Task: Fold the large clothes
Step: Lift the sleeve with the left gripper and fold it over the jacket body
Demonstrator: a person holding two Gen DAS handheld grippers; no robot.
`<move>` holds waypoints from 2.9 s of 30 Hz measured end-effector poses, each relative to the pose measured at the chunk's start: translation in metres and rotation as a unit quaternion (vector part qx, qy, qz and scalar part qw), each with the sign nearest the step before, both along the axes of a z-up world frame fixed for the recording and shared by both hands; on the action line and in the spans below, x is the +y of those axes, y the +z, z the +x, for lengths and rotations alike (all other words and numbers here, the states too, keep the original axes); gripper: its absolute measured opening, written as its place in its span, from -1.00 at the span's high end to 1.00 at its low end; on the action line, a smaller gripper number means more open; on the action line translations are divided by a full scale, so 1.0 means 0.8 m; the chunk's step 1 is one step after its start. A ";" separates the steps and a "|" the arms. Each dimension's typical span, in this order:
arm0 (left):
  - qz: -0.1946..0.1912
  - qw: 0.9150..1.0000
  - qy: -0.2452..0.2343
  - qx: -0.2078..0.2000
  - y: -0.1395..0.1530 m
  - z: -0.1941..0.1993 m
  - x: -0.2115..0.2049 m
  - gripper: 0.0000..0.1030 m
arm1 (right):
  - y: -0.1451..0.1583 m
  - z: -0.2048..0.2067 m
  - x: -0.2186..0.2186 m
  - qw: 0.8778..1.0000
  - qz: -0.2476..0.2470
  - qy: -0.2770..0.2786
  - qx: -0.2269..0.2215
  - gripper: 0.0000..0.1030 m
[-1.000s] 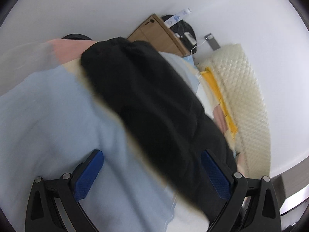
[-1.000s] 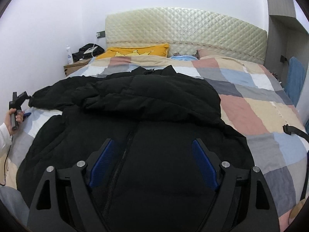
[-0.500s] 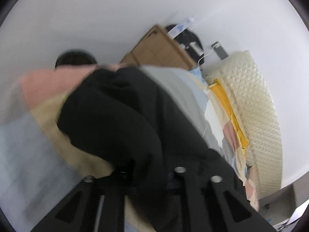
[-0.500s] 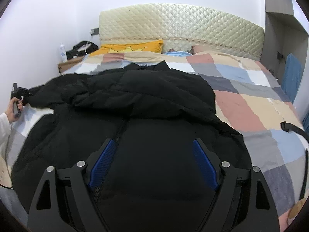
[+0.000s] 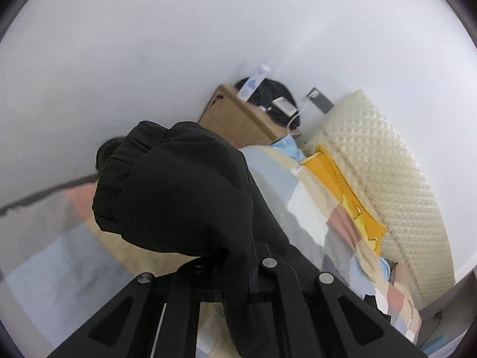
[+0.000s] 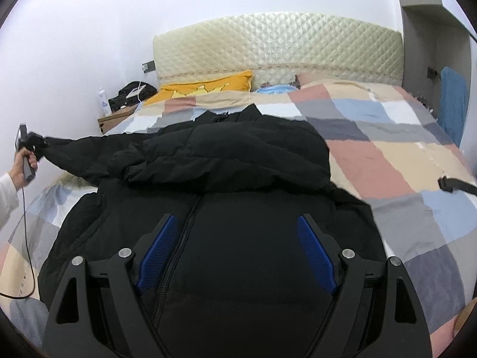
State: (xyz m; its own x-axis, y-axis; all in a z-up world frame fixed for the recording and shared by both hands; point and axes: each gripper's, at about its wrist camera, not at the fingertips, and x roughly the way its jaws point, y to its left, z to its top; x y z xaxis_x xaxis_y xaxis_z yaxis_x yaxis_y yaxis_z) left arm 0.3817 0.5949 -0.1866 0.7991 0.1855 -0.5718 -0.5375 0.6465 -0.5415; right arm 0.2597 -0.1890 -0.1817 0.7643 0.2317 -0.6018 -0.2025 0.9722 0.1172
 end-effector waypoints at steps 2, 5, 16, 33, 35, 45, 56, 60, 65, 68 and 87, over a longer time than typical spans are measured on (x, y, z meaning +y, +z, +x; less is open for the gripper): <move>0.015 1.000 -0.007 -0.003 0.030 -0.004 -0.014 0.89 | 0.006 -0.008 -0.001 1.000 -0.001 0.013 -0.012 -0.60; 0.035 0.999 -0.022 -0.018 0.074 -0.016 -0.042 0.89 | 0.016 -0.022 -0.005 0.999 0.006 0.026 -0.034 -0.66; 0.081 0.993 -0.067 -0.059 0.213 -0.047 -0.157 0.89 | 0.030 -0.053 -0.033 0.996 0.014 0.045 -0.075 -0.73; 0.214 0.957 -0.188 -0.052 0.318 -0.032 -0.412 0.89 | 0.046 -0.070 -0.089 0.994 0.026 0.025 -0.108 -0.99; 0.230 0.949 -0.207 -0.056 0.326 -0.030 -0.451 0.89 | 0.045 -0.067 -0.096 0.994 0.034 0.022 -0.099 -0.99; 0.289 0.905 -0.307 -0.049 0.302 -0.005 -0.638 0.89 | 0.041 -0.068 -0.129 0.996 0.050 0.002 -0.080 -0.99; 0.264 0.887 -0.376 -0.036 0.197 0.043 -0.790 0.86 | 0.047 -0.070 -0.171 0.994 0.061 -0.016 -0.092 -0.99; 0.267 0.875 -0.403 -0.020 0.133 0.058 -0.839 0.86 | 0.048 -0.070 -0.189 0.992 0.079 -0.023 -0.098 -0.99; 0.272 0.854 -0.442 0.030 0.051 0.078 -0.899 0.83 | 0.040 -0.058 -0.194 0.992 0.091 -0.022 -0.084 -0.99; 0.270 0.844 -0.459 0.066 0.001 0.089 -0.924 0.82 | 0.036 -0.055 -0.192 0.993 0.090 -0.017 -0.081 -0.99; 0.377 0.815 -0.420 0.130 -0.093 0.085 -0.981 0.07 | 0.013 -0.026 -0.187 0.994 0.102 -0.012 -0.047 -0.99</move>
